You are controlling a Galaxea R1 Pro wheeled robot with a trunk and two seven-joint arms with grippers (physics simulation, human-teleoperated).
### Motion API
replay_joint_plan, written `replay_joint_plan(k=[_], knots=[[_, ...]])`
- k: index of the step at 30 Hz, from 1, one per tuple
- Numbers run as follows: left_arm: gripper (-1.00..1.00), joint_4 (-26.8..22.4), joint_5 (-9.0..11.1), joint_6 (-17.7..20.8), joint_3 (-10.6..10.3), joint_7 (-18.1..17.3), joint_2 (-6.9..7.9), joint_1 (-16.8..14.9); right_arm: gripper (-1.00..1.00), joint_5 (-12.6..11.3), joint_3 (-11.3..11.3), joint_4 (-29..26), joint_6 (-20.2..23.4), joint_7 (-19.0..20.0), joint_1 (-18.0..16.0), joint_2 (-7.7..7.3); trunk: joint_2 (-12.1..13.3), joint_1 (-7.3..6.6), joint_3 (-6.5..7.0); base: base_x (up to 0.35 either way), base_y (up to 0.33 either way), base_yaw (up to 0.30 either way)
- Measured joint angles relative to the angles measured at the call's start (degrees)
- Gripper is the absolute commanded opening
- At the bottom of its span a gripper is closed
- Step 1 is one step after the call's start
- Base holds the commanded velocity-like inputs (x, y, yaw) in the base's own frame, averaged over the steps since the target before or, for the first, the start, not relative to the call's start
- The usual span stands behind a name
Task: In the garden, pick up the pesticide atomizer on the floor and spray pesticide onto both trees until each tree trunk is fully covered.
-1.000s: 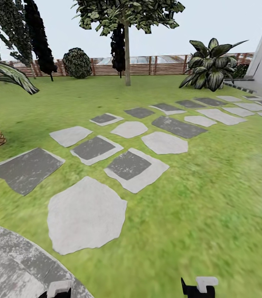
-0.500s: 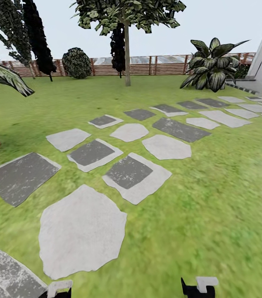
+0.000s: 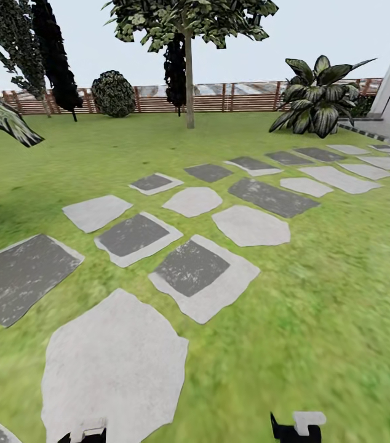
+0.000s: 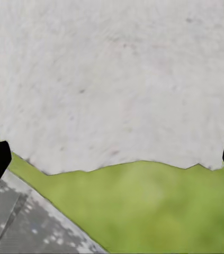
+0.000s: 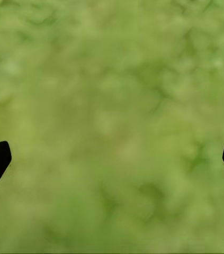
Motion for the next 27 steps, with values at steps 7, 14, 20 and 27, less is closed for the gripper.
replay_joint_plan(k=[7, 14, 20, 27], knots=[[1.0, 0.03, -0.03, 0.04, 0.0, 0.0, 0.0, 0.0, 1.0, -0.08, -0.06, -0.08, 0.0, -0.22, 0.0, 0.01, 0.0, 0.0, 0.0, 0.337, 0.0, 0.0], [1.0, 0.03, -0.04, -0.01, 0.0, 0.0, 0.0, 0.0, 1.0, -0.1, -0.09, -0.09, 0.0, -0.24, 0.0, 0.01, 0.0, 0.0, 0.0, 0.337, 0.0, 0.0], [1.0, 0.03, -0.04, 0.02, 0.0, 0.0, 0.0, 0.0, 1.0, -0.1, -0.08, -0.09, 0.04, -0.25, 0.0, 0.04, 0.0, 0.0, 0.0, 0.337, 0.0, 0.0], [1.0, 0.03, -0.04, -0.02, 0.0, 0.0, 0.0, 0.0, 1.0, -0.1, -0.06, -0.08, 0.05, -0.25, 0.0, 0.08, 0.0, 0.0, 0.0, 0.337, 0.0, 0.0]])
